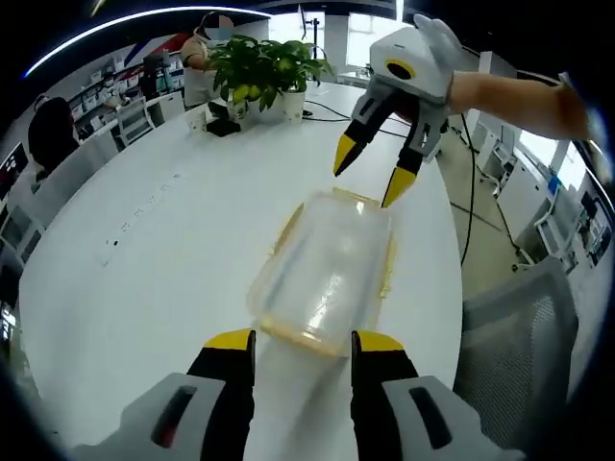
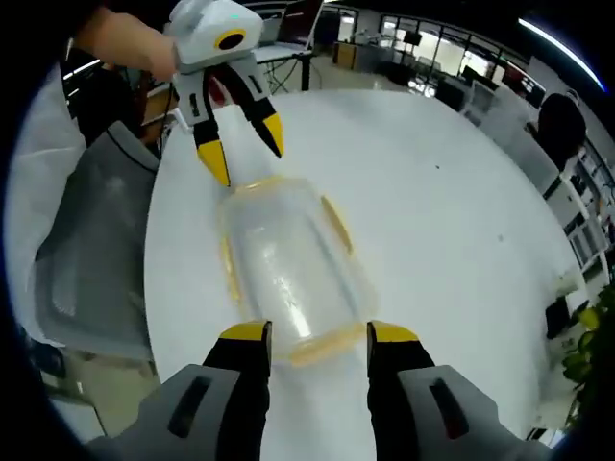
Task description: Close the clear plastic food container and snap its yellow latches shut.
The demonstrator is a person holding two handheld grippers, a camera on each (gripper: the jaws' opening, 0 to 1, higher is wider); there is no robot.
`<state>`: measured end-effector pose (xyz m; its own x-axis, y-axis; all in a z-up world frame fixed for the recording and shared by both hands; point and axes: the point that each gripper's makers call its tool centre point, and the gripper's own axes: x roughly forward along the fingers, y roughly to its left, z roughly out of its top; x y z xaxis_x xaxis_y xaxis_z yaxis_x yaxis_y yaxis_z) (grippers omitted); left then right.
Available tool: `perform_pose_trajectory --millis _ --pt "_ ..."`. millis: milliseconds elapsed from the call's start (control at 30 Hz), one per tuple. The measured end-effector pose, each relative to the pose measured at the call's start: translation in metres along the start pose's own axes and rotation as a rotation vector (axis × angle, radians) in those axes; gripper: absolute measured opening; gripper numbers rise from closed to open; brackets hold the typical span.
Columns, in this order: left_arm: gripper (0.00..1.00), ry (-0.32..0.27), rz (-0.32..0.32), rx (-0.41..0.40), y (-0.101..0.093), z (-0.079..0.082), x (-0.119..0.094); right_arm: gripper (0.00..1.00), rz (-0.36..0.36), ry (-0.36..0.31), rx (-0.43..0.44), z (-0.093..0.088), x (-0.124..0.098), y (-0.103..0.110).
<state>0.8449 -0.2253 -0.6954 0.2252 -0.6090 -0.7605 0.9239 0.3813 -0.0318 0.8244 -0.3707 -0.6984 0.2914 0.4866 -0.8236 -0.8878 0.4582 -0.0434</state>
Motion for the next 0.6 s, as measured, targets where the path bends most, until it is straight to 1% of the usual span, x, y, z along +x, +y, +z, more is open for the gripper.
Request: perform_pose_trajectory --millis 100,167,267,333,400,433,533,600 --pt "0.32 -0.003 0.015 -0.011 -0.001 -0.002 0.000 0.36 -0.016 -0.004 0.030 -0.003 0.002 0.001" --pt "0.32 -0.012 0.032 -0.044 0.000 -0.001 0.000 0.36 -0.026 -0.025 0.062 -0.002 0.002 0.001" --pt "0.31 -0.035 0.068 -0.107 0.005 0.001 -0.001 0.35 -0.049 -0.037 0.095 -0.002 0.002 -0.001" --pt "0.32 -0.051 0.095 -0.132 0.010 0.002 -0.002 0.35 -0.068 -0.072 0.151 -0.001 0.002 -0.001" --pt "0.33 -0.061 0.132 -0.182 0.015 0.001 -0.003 0.34 -0.082 -0.092 0.189 -0.001 0.001 -0.001" --pt "0.33 -0.069 0.134 -0.215 0.014 0.000 -0.003 0.34 -0.088 -0.093 0.198 -0.002 0.001 -0.002" --pt "0.32 -0.079 0.142 -0.268 0.014 0.000 -0.001 0.34 -0.101 -0.125 0.255 -0.003 0.001 -0.003" --pt "0.32 -0.088 0.147 -0.304 0.012 -0.001 0.000 0.34 -0.109 -0.133 0.270 -0.005 0.000 -0.005"
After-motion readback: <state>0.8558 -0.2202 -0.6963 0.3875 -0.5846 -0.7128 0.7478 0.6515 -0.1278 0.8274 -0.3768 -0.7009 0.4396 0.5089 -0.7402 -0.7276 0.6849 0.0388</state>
